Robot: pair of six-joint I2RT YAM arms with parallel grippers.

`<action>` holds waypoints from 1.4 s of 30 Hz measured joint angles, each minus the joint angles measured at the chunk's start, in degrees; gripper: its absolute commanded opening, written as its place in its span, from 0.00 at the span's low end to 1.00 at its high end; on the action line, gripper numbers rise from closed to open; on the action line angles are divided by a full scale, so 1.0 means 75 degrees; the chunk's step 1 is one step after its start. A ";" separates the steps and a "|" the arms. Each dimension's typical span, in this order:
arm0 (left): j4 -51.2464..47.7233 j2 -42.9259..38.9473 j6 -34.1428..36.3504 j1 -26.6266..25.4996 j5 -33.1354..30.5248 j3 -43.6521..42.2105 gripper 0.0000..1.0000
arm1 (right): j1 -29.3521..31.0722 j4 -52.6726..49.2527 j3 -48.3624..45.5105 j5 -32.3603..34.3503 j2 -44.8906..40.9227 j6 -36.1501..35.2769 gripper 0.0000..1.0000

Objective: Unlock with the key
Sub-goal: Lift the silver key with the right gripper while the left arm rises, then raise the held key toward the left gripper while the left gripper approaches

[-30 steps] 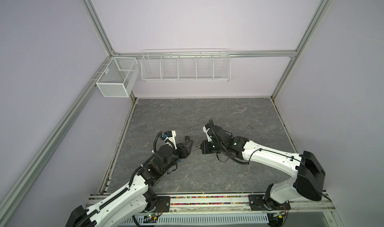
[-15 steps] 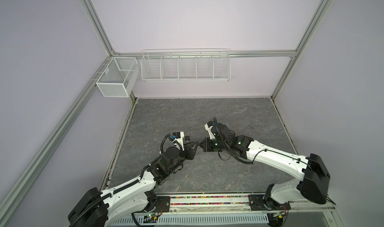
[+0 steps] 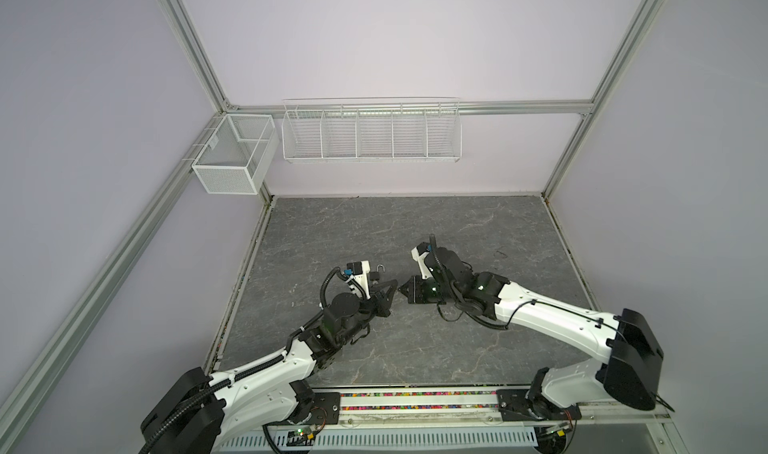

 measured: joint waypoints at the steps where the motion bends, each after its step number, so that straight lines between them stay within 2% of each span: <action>1: 0.0017 0.0000 0.0000 0.0000 0.0023 0.0000 0.07 | 0.0000 0.0003 0.0000 0.0000 -0.0003 0.0006 0.07; 6: 0.0029 0.0000 0.0026 0.0000 0.0195 0.0006 0.00 | -0.0012 0.0012 -0.0026 0.0000 -0.0015 0.0070 0.07; 10: 0.0006 -0.0003 0.0058 0.0000 0.0201 0.0009 0.00 | -0.0035 0.0029 -0.0064 -0.0009 -0.0044 0.0082 0.09; 13: -0.0076 -0.0012 0.0163 -0.0015 0.0157 0.0050 0.00 | -0.0047 0.0055 -0.0114 0.0000 -0.0137 0.0085 0.19; 15: -0.0385 -0.0035 0.0306 -0.0012 0.0093 0.0160 0.00 | -0.0050 0.0058 -0.0157 0.0061 -0.0289 0.0058 0.21; 18: -0.1081 -0.0157 0.0603 -0.0009 -0.0047 0.0472 0.00 | -0.0073 0.0047 -0.0227 0.0204 -0.0647 -0.0050 0.36; 19: -0.1285 -0.0221 0.0720 0.0017 -0.0055 0.0580 0.00 | -0.0105 0.0052 -0.0265 0.0210 -0.0804 -0.0111 0.38; 20: -0.1478 -0.0291 0.0857 0.0058 -0.0035 0.0694 0.00 | -0.0146 0.0061 -0.0309 0.0204 -0.0935 -0.0213 0.38; 22: -0.1851 -0.0393 0.1180 0.0318 0.0256 0.0979 0.00 | -0.0329 0.0108 -0.0440 0.0032 -0.1256 -0.0475 0.46; 24: -0.2133 -0.0405 0.1443 0.0697 0.0731 0.1279 0.00 | -0.0577 0.0195 -0.0516 -0.0373 -0.1466 -0.0836 0.49; 28: -0.2722 -0.0326 0.2002 0.1349 0.1886 0.1953 0.00 | -0.1008 0.0664 -0.0726 -0.1559 -0.1784 -0.1784 0.49; 34: -0.3558 -0.0035 0.2850 0.1434 0.3206 0.3092 0.00 | -0.2101 0.2092 -0.1661 -0.3547 -0.1990 -0.2162 0.46; 42: -0.4170 0.0204 0.3471 0.1443 0.4121 0.3748 0.00 | -0.2253 0.3695 -0.1982 -0.4943 -0.1754 -0.2626 0.37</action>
